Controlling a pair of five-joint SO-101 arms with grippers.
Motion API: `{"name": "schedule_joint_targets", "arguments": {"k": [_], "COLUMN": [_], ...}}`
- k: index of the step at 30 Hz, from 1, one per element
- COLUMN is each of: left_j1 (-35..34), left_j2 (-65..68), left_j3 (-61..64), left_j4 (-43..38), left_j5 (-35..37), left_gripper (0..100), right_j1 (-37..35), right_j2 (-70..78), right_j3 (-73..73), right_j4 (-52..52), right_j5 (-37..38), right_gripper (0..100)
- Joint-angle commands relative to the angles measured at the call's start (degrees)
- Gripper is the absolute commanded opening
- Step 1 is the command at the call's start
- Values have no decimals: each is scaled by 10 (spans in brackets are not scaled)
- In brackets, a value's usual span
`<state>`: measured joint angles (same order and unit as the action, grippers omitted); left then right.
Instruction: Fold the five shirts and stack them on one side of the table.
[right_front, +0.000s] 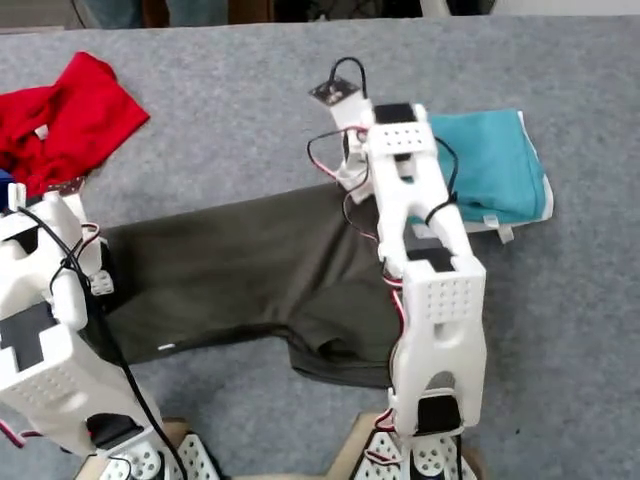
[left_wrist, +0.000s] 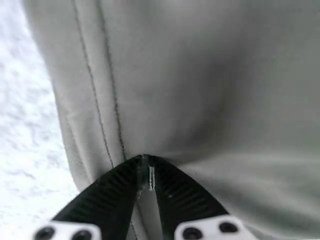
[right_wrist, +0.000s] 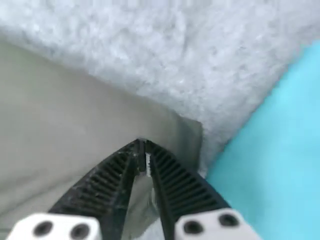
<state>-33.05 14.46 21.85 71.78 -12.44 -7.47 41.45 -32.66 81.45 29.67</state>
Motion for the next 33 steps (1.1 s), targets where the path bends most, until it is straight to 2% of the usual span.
{"name": "schedule_joint_targets", "arguments": {"k": [1,5,10,13,16,19,26,29,33], "left_j1": [-17,11,37,31,27,22,21,0,-12], "left_j2": [-9,-36,-69,-57,4,106,353,418,430], "left_j3": [-58,-118,-205,-278,-371,-474,-767,-826,-833], "left_j4": [28,79,142,143,158,199,290,290,290], "left_j5": [-9,-9,-7,53,49,51,51,40,33], "left_gripper": [27,28,29,30,40,130,140,140,140], "right_j1": [0,-18,-19,-18,-20,-20,-20,-18,-17], "right_j2": [-4,-7,-7,-7,-7,-7,-6,-6,-4], "right_j3": [-77,-120,-198,-220,-218,-218,-218,-219,-218], "right_j4": [56,137,196,197,197,197,195,195,196], "right_j5": [3,51,53,53,53,53,53,53,53], "right_gripper": [15,15,15,15,15,15,15,15,15]}}
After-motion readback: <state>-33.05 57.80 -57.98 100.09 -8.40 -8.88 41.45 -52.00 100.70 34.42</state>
